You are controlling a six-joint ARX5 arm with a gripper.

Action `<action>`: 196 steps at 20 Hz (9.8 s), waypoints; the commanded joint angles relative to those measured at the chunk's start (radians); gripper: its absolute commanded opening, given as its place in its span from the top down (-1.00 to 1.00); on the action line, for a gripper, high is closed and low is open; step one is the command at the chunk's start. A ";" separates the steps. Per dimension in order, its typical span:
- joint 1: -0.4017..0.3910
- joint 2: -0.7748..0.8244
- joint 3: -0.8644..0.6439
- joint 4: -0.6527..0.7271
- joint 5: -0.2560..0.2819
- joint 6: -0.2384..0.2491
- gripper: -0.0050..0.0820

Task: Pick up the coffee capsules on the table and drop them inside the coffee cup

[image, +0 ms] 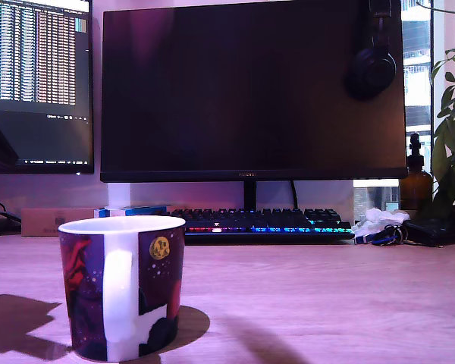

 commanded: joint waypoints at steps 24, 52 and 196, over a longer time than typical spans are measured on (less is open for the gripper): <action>0.003 -0.001 -0.017 0.047 0.004 -0.204 0.93; 0.001 0.541 0.204 0.108 -0.011 -0.394 -0.37; -0.227 0.765 0.664 -0.555 0.218 0.075 0.40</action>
